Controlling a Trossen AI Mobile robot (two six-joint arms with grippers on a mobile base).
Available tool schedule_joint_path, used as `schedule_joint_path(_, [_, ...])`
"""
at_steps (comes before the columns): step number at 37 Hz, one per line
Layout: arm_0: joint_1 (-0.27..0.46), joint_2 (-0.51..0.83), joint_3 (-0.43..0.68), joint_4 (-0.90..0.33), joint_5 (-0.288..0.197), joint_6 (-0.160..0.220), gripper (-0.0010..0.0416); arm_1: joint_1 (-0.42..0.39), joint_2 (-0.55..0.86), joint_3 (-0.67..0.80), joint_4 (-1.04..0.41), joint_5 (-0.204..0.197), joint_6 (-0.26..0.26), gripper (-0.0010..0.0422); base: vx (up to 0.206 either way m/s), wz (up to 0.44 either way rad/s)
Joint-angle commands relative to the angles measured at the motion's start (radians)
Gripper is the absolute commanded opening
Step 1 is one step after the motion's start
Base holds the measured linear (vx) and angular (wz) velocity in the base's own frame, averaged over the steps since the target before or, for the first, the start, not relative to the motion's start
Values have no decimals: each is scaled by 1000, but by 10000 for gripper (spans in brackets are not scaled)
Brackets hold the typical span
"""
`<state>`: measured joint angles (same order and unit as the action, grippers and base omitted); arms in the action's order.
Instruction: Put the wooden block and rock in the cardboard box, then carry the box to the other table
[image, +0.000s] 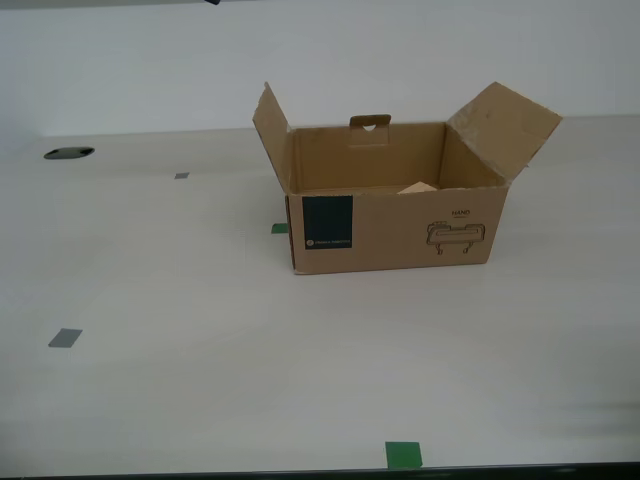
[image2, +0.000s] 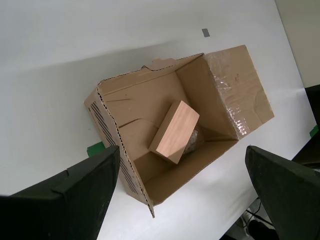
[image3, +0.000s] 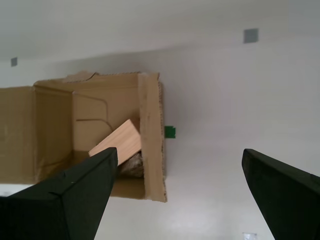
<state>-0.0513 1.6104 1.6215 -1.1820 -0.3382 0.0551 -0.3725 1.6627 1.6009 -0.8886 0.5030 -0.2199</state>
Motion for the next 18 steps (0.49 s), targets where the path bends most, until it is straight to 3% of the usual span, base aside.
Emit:
schedule_joint_path(1, [0,45,1,-6,-85,-12,339,0,0,0,-2,5,7,341,0,0])
schedule_joint_path(4, [0,74,1,-5,-110,-17,332,1,2,-4,-3,5,7,341,0,0])
schedule_joint_path(18, [0,169,0,-9,-111,-34,300,2,2,-143,29,3,-7,341,0,0])
